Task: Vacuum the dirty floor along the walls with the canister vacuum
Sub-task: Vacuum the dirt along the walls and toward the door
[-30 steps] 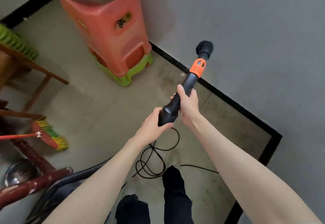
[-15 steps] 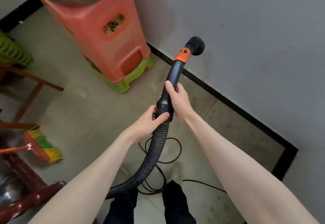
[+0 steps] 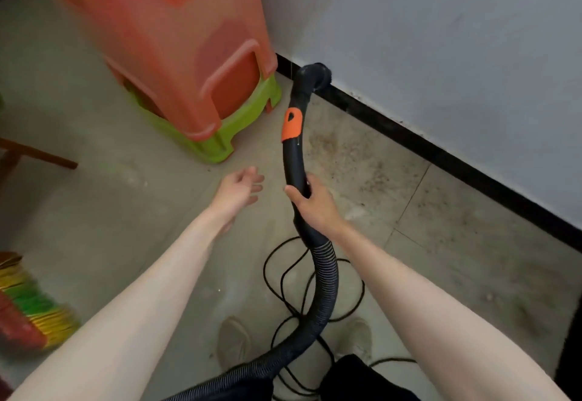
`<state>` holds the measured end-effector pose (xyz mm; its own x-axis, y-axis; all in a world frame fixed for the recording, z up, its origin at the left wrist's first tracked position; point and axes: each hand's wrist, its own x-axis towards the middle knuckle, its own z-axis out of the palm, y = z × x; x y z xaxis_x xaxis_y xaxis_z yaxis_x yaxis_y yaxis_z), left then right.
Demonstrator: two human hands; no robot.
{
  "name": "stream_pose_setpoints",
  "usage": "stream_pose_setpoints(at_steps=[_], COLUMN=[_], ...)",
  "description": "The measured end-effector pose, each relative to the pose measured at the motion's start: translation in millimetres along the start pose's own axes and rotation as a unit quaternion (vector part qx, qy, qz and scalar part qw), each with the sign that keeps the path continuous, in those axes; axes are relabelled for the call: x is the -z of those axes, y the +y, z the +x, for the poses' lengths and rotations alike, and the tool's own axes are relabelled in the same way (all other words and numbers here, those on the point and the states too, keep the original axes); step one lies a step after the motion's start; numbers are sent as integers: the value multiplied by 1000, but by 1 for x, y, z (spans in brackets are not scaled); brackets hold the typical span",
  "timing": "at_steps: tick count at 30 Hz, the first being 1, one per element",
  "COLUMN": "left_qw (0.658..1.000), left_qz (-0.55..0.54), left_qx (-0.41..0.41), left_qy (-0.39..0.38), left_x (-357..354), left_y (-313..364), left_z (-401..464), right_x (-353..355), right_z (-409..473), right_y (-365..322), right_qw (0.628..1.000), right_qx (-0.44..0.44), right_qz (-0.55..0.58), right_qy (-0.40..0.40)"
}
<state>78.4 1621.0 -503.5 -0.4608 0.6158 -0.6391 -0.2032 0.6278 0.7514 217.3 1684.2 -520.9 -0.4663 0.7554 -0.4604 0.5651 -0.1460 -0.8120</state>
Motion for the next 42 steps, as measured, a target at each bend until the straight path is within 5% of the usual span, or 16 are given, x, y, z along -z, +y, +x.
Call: stream_pose_setpoints(at_steps=[6, 11, 20, 27, 33, 37, 42], left_qw=[999, 988, 981, 967, 973, 968, 973], left_qz=[-38, -149, -191, -240, -219, -203, -168], left_qx=[-24, -16, -30, -11, 70, 50, 33], left_qy=[-30, 30, -4, -85, 10, 140, 157], left_x=[-35, -64, -68, -35, -47, -54, -48], left_y=[-41, -84, -134, -135, -157, -171, -170], left_z=[106, 166, 221, 212, 224, 238, 259], right_x=[-35, -55, -63, -72, -70, -72, -86], right_z=[58, 99, 94, 82, 87, 97, 108], right_y=[68, 121, 233, 210, 207, 206, 204], right_qw=[990, 981, 988, 974, 966, 959, 986], right_qx=[71, 90, 4, 37, 2, -34, -4], right_qz=[-92, -114, 62, 127, 100, 115, 41], right_qy=[-80, -125, -145, -186, -238, -257, -161])
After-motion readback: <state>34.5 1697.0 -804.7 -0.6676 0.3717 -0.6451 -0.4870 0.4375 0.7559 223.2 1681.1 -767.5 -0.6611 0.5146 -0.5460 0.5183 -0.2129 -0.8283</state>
